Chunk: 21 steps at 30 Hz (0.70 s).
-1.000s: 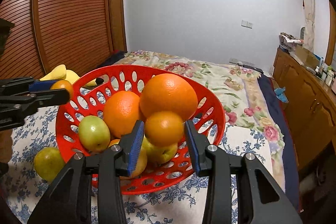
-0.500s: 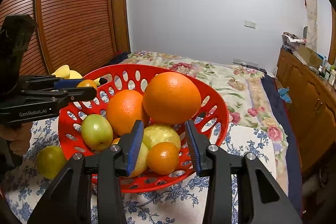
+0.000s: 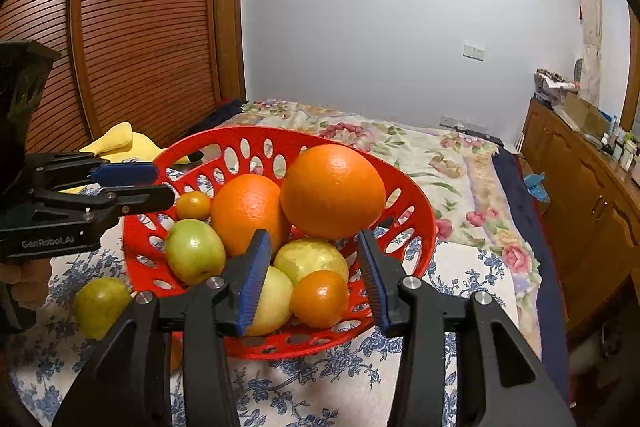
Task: Organize fruits
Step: 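Lower both tangerines into the red basket and open both tools, then withdraw both tools toward the yellow-green pear and last tangerine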
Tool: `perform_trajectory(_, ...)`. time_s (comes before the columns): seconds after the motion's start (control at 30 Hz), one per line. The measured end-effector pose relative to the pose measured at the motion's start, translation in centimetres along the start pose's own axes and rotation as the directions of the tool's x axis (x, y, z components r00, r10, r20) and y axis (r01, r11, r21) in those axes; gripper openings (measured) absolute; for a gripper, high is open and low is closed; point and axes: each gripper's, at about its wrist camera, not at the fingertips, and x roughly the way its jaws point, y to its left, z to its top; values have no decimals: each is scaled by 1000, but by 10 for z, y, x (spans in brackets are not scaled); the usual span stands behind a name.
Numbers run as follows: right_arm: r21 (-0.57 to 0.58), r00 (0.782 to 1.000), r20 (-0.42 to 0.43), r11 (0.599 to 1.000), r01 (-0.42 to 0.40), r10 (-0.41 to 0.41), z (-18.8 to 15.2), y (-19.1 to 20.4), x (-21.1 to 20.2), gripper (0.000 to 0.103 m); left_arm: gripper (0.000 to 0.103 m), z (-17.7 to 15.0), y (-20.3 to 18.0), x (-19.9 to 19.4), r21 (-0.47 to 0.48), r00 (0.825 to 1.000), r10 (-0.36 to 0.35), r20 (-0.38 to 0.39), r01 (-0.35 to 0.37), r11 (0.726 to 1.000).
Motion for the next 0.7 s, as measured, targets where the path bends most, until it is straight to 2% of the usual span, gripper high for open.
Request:
perform_trajectory(0.33,3,999,18,1000,-27,27,-4,29,-29,52,49,-33,7,-41,-26,1000,1,-7,-1,1000)
perform_trajectory(0.7,18,998,-25,998,-64,65,-34,67,-43,52,50,-66,2,-61,-56,999,-29,-37,26,998)
